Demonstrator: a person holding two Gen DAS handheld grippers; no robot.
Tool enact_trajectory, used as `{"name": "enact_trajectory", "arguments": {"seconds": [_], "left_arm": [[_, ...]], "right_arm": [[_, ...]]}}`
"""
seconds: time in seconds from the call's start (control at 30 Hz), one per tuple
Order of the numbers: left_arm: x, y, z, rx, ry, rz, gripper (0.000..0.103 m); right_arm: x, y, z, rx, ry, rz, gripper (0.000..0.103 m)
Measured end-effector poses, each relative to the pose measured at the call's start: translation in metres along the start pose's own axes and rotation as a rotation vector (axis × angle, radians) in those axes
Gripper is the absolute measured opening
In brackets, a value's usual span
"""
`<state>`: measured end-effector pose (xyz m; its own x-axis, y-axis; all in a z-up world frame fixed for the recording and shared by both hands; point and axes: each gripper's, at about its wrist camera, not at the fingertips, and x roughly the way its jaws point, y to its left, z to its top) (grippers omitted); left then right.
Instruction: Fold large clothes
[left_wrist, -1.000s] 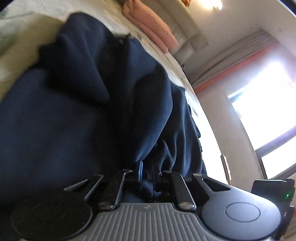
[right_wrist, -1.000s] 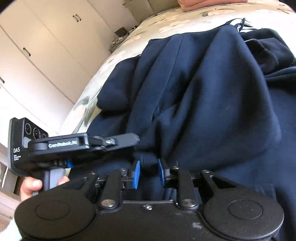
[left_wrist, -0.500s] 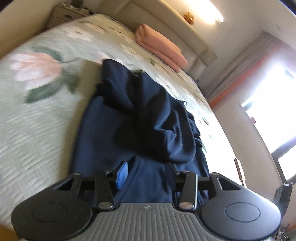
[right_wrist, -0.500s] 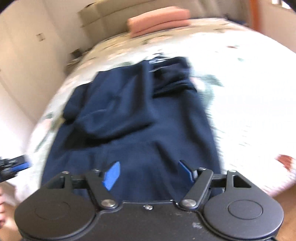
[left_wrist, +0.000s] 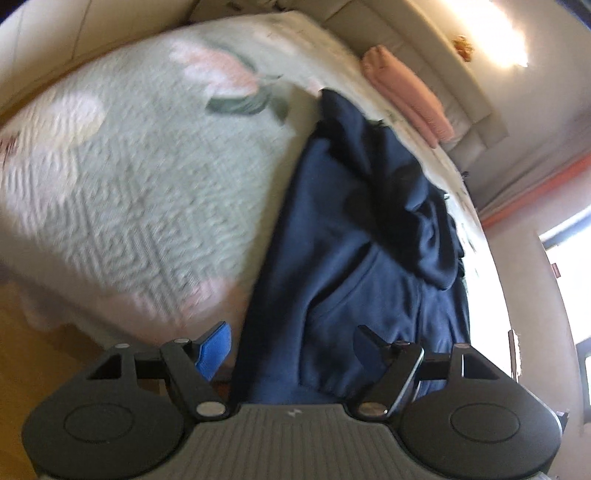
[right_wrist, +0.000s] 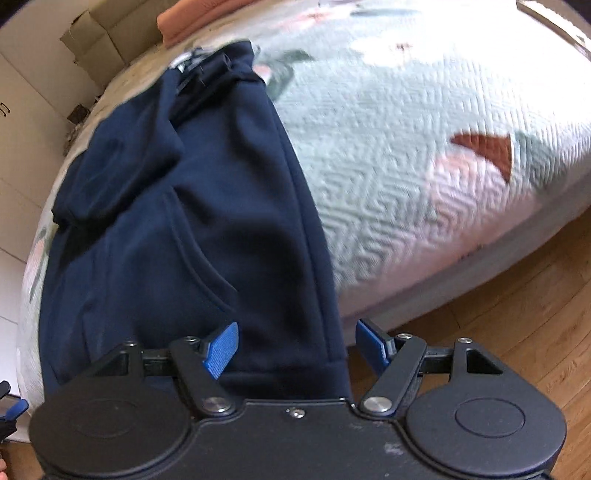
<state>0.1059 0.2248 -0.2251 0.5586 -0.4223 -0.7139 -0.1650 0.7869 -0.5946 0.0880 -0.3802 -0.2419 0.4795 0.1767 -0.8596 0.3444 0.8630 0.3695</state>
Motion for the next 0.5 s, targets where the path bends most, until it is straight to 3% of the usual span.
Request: {"name": "enact_trajectory", "arguments": {"seconds": [0.3,0.5], "left_arm": [[0.032,0.037,-0.013,-0.137,0.1,-0.043,0.075],[0.051,0.048,-0.021,-0.17,0.146,-0.075,0.076]], "right_arm": [[0.025,-0.023,-0.009,0.033,0.069,0.052,0.085],[0.042,-0.022,-0.015,0.026,0.104,0.079,0.085]]}}
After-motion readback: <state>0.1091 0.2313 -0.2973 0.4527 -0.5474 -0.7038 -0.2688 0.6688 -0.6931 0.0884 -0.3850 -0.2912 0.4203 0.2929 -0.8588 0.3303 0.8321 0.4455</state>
